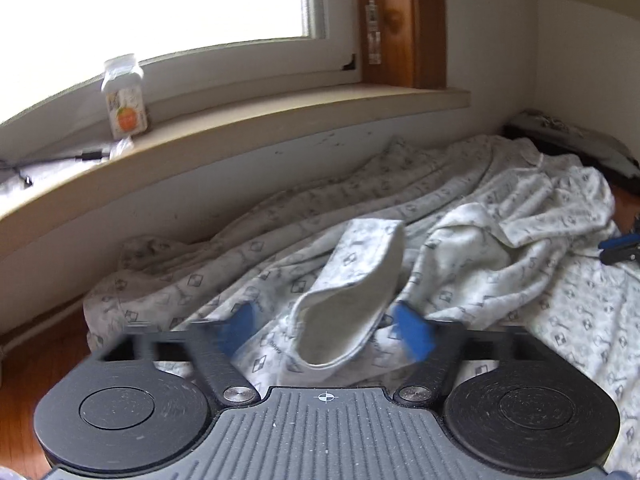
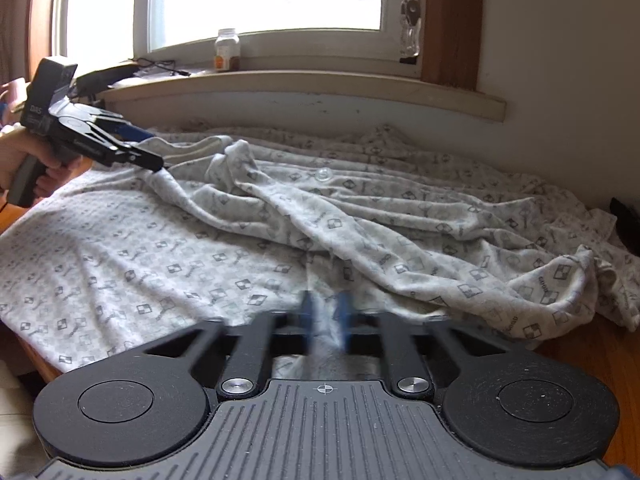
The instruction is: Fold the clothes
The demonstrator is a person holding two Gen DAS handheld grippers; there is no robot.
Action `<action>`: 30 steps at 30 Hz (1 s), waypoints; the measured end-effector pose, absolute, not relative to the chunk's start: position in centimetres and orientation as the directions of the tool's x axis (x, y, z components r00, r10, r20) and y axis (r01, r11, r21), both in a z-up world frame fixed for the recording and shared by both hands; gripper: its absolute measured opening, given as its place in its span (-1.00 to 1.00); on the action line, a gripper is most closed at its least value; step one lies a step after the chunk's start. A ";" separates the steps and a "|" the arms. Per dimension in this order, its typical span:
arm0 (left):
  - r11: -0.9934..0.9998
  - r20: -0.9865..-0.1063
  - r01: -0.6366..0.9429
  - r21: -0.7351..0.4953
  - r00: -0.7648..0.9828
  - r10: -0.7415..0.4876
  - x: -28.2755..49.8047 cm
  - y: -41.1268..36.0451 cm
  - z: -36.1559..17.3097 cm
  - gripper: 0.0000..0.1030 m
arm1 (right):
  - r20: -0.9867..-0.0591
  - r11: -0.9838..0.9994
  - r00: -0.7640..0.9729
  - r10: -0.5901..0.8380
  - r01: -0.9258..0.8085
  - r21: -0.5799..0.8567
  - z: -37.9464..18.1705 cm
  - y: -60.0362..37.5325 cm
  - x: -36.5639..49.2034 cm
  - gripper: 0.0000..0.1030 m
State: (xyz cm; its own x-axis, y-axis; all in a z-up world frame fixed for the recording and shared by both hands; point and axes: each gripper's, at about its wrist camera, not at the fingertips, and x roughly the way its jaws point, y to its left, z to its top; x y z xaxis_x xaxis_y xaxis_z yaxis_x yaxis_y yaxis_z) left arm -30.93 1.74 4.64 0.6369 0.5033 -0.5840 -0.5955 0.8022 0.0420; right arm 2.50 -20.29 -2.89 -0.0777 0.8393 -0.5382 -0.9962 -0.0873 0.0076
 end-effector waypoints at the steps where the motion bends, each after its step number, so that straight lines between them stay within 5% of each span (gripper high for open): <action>1: 0.799 -0.589 -0.601 0.021 0.638 0.496 -31.2 2.2 4.6 0.03 | -0.534 -0.087 -0.082 0.841 -0.996 0.016 -2.9 -20.4 2.7 -0.91; 4: 0.781 -0.586 -0.624 -0.002 0.634 0.505 -31.9 2.8 5.0 -0.88 | -0.512 -0.072 -0.079 0.856 -0.997 0.033 -2.8 -21.3 3.2 -0.93; 14: 0.736 -0.497 -0.668 -0.108 0.678 0.542 -37.0 0.9 9.6 -0.89 | -0.507 -0.059 -0.057 0.860 -0.998 0.012 -0.2 -28.7 4.2 -0.95; 24: 0.732 -0.587 -0.658 -0.178 0.668 0.457 -41.1 -2.8 5.2 -0.84 | -0.546 -0.119 -0.157 0.823 -0.987 0.105 -1.0 -31.7 3.2 -0.89; 30: 0.690 -0.562 -0.715 -0.118 0.621 0.547 -42.0 -2.8 6.0 -0.06 | -0.521 -0.072 -0.118 0.845 -0.992 0.108 -0.2 -30.8 4.1 -0.52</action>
